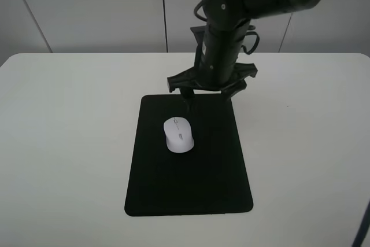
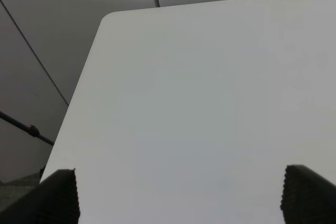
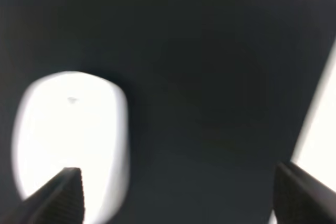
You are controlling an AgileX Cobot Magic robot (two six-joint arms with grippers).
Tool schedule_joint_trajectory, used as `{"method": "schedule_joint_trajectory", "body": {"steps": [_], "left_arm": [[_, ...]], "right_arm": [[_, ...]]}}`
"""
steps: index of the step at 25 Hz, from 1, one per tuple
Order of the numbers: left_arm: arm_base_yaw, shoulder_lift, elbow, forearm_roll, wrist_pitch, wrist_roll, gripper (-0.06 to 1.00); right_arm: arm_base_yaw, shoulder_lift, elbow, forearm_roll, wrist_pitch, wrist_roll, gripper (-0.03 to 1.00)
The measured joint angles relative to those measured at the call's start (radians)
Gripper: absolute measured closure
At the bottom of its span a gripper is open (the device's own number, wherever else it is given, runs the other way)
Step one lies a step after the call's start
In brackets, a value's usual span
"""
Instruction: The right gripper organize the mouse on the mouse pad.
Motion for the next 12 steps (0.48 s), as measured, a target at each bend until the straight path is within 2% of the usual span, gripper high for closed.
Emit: {"method": "schedule_joint_trajectory", "body": {"steps": [7, 12], "left_arm": [[0.0, 0.0, 0.0, 0.001, 0.0, 0.0, 0.16], [0.0, 0.0, 0.0, 0.001, 0.0, 0.0, 0.16]], "right_arm": [[-0.28, -0.253, 0.277, 0.02, -0.048, -0.081, 0.25], [-0.481, -0.465, 0.455, 0.003, -0.057, -0.09, 0.25]]}}
